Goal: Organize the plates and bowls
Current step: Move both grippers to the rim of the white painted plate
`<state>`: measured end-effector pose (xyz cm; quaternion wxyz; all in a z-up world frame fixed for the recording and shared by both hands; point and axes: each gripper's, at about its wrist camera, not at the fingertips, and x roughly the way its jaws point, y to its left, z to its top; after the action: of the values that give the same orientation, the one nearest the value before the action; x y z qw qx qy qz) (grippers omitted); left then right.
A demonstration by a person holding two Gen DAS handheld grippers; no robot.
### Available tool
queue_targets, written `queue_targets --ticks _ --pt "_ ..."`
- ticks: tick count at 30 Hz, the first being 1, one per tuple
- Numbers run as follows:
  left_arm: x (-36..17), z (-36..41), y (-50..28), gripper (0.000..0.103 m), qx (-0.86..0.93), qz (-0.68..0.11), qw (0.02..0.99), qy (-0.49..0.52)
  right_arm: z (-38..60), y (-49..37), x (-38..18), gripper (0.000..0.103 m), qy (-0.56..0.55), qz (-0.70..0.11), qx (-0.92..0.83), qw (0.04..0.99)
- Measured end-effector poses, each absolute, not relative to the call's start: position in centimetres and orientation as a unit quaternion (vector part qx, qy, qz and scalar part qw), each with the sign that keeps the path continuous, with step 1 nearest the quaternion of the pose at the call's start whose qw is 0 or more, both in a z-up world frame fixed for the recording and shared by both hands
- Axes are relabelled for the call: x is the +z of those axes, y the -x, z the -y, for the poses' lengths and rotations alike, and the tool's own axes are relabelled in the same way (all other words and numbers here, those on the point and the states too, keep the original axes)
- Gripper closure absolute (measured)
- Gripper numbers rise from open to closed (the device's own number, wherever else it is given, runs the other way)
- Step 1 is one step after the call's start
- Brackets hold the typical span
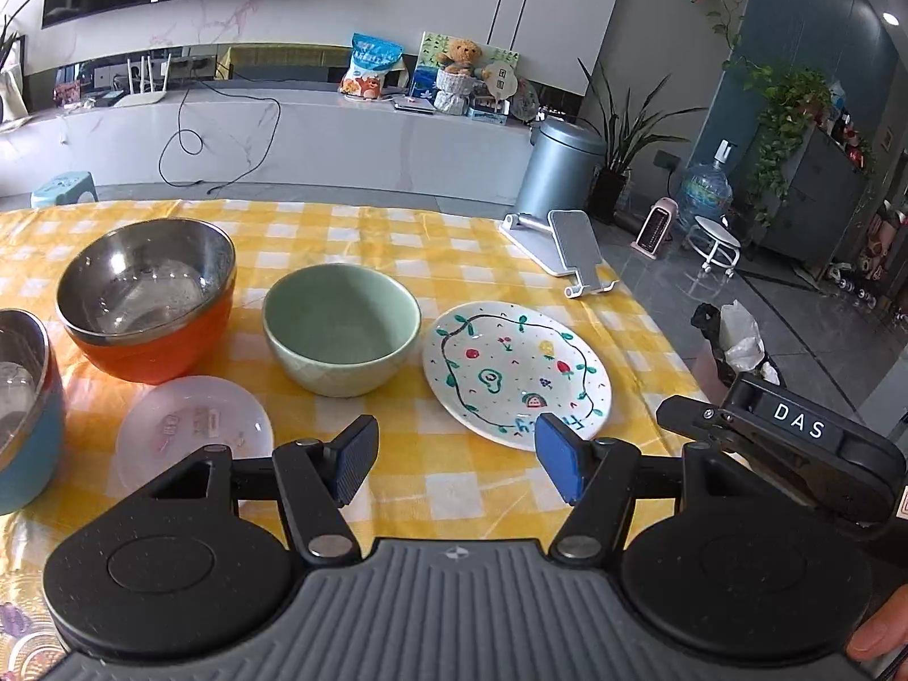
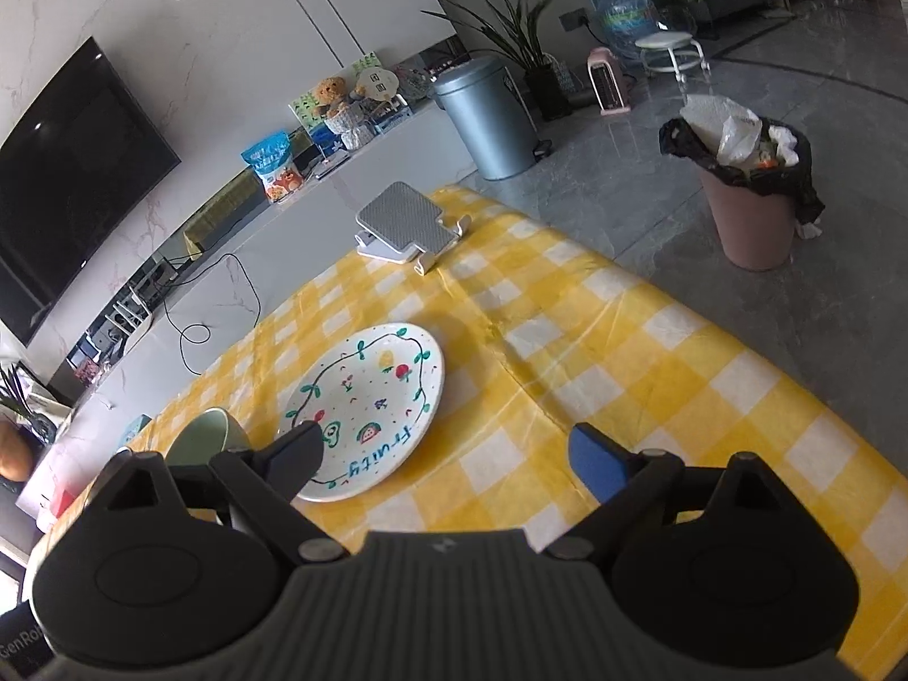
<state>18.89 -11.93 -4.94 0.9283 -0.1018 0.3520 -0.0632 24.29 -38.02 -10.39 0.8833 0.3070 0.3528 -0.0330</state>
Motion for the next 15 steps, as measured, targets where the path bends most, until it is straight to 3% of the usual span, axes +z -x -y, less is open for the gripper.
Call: queue_targets --ticks 4,8,15 --pt "-5.7 11.5 -20.5 0.028 -0.08 -0.348 0.921 0.155 39.5 -26.4 -11.8 0.023 -0.38 -0.349 -0.009 0.856" --pt "-6.9 10.3 -21.7 0.029 -0.082 -0.348 0.909 0.214 40.0 -28.1 -12.8 0.037 -0.402 -0.349 -0.001 0.847" --pt "-9.3 8.9 -23.5 0.04 -0.075 -0.361 0.889 0.27 39.8 -30.2 -14.2 0.057 -0.419 -0.361 0.012 0.833"
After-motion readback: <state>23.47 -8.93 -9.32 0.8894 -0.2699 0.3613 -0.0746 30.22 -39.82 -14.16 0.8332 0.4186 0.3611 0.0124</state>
